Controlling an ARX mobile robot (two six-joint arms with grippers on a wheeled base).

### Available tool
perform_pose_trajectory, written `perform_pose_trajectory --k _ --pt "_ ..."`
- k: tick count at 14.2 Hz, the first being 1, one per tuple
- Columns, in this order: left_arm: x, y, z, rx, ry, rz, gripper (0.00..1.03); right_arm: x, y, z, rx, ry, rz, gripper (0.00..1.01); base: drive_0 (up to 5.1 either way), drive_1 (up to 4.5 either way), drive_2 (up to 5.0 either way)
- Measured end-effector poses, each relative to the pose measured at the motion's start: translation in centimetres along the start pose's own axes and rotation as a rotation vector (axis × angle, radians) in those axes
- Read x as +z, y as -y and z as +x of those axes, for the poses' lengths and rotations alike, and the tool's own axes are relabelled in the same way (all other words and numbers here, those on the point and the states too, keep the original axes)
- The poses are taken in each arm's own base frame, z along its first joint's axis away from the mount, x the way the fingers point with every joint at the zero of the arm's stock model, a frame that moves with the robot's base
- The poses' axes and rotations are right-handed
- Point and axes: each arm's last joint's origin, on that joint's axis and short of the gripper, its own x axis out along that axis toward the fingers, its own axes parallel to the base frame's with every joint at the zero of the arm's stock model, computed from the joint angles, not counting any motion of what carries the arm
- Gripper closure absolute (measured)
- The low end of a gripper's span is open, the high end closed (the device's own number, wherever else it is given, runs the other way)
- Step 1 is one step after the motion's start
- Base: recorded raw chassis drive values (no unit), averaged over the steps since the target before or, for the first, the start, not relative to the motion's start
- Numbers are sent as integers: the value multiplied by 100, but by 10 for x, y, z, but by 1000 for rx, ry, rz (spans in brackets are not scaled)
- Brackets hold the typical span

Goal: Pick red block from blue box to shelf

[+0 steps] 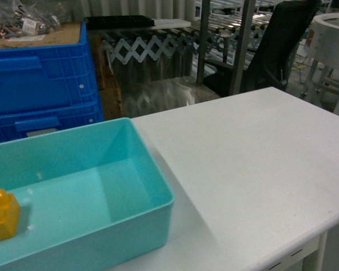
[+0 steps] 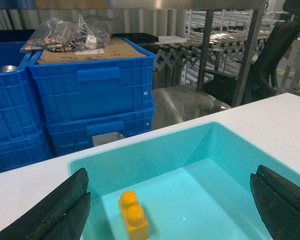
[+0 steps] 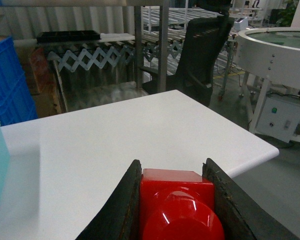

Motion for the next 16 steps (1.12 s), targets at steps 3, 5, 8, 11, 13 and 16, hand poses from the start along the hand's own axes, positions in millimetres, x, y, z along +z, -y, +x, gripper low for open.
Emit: perform_pose_trajectory --k 3,5,8,11,13,16 --pt "0 0 0 0 0 0 5 0 0 0 0 0 0 72 -165 -165 -165" --pt "0 0 0 0 0 0 5 0 0 0 0 0 0 72 -170 -170 -170" --pt "0 0 0 0 0 0 5 0 0 0 0 -1 0 72 -162 -162 -162" --pt "0 0 0 0 0 0 5 0 0 0 0 0 0 72 -168 -168 -168" --pt "0 0 0 0 0 0 5 0 0 0 0 0 0 72 -166 -166 -166" --pt "0 0 0 0 0 0 5 0 0 0 0 0 0 72 -157 -157 -157"
